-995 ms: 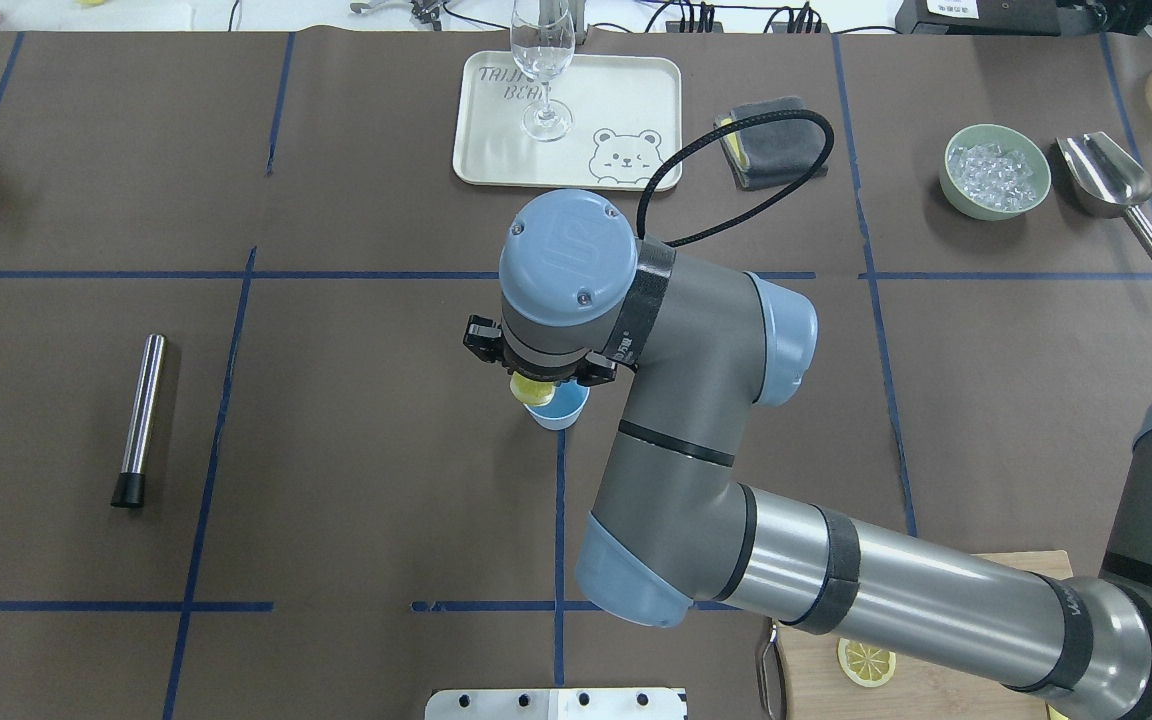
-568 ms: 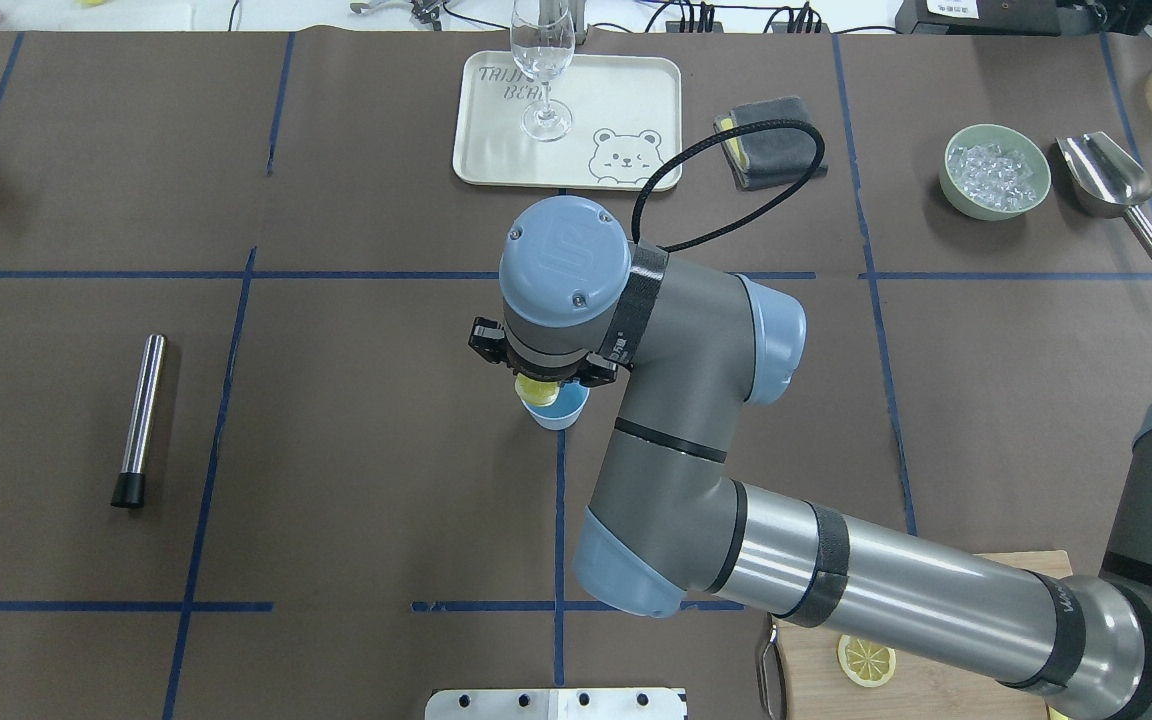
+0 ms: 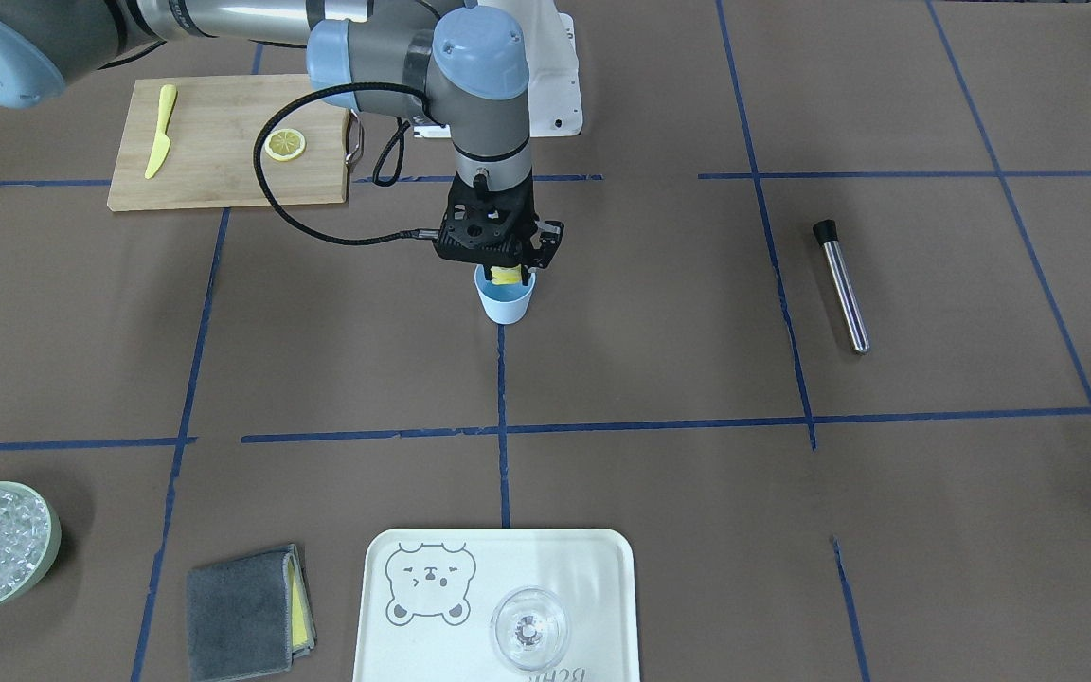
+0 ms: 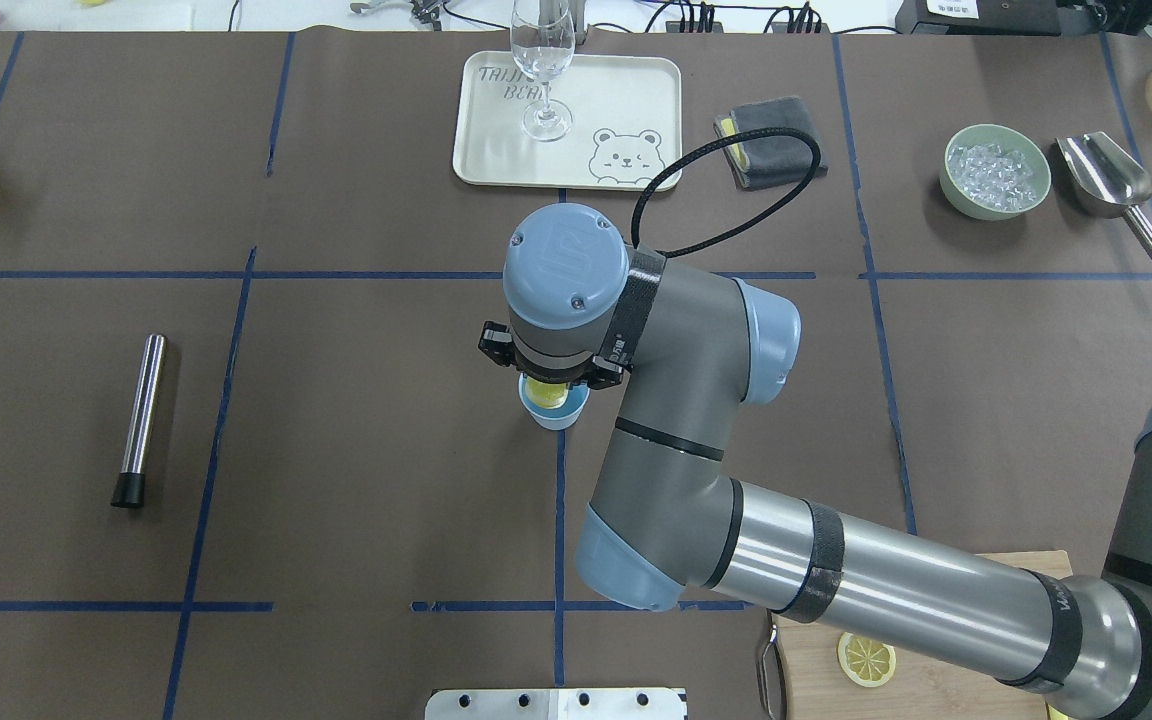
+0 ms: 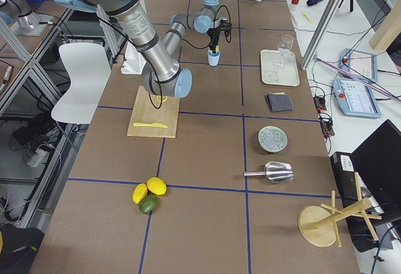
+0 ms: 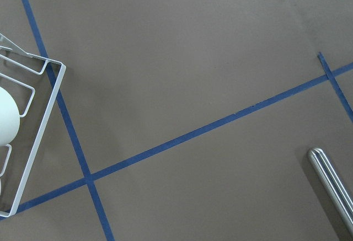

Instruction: Squeeze lemon into cup

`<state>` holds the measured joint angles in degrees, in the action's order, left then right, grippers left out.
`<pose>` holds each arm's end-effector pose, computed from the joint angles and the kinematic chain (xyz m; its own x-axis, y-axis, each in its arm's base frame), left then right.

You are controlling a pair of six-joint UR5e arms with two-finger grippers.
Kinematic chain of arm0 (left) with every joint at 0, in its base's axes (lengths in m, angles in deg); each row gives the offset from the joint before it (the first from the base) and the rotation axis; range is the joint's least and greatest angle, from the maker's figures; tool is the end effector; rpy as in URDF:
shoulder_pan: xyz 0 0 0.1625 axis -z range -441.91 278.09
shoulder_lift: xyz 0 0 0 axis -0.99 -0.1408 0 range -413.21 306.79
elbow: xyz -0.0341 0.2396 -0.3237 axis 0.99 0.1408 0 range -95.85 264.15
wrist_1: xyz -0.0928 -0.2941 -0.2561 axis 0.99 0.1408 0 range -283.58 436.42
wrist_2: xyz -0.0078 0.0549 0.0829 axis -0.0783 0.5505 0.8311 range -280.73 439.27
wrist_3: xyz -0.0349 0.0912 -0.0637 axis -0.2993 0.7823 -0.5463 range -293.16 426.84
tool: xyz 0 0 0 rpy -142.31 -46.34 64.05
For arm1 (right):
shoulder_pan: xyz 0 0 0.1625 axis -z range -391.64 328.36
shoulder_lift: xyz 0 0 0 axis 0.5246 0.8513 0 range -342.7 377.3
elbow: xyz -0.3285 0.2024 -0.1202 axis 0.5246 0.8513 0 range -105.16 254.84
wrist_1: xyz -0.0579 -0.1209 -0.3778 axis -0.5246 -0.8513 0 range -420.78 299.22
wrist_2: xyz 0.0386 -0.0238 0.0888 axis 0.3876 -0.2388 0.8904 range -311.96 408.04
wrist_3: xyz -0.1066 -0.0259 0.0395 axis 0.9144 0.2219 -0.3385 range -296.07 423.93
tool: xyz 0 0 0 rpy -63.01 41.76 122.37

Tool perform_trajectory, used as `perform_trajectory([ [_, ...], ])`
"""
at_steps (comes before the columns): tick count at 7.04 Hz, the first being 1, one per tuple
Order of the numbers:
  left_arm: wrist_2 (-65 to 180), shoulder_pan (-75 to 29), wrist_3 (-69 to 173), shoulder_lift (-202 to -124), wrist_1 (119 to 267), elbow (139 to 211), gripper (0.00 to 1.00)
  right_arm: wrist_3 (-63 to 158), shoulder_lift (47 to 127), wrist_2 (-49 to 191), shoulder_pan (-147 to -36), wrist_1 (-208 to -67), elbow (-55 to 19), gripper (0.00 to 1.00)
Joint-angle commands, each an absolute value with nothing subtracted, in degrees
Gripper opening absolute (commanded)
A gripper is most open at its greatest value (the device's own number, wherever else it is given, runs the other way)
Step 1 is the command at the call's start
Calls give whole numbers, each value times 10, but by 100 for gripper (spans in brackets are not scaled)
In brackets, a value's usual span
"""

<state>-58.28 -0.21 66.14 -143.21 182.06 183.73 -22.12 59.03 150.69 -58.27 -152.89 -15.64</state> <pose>0.0249 -0.4981 0.5324 0.6240 0.3976 -0.6727 -0.1231 0.9001 0.4179 -0.5793 -0.4110 0.1528 0.6327 0.2419 0.7356 -0.2520 0.9626 -0.0998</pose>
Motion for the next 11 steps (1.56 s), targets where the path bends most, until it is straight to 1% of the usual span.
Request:
perform_trajectory([
  [1, -583, -2, 662, -1427, 1821, 1838, 100, -221, 593, 1508, -582, -1529, -156, 62],
  [2, -583, -2, 662, -1427, 1821, 1838, 100, -221, 594, 1508, -582, -1529, -156, 67],
  [4, -583, -2, 662, -1425, 1821, 1839, 100, -221, 594, 1508, -582, -1529, -156, 68],
  [5, -583, -3, 660, -1426, 1821, 1836, 100, -221, 594, 1508, -582, -1529, -156, 72],
  [7, -583, -14, 582, -1430, 1825, 1836, 100, -219, 595, 1509, -583, -1529, -157, 92],
  [8, -583, -50, 500, -1431, 1850, 1838, 100, -220, 597, 1522, -583, -1528, -163, 100],
  [9, -581, -104, 375, -1440, 1896, 1838, 100, -217, 617, 1550, -593, -1530, -197, 100],
  [10, -543, -157, 311, -1443, 1940, 1839, 100, -211, 680, 1574, -612, -1530, -270, 100],
  [11, -513, -212, 252, -1443, 1950, 1837, 100, -194, 732, 1595, -632, -1530, -322, 100],
])
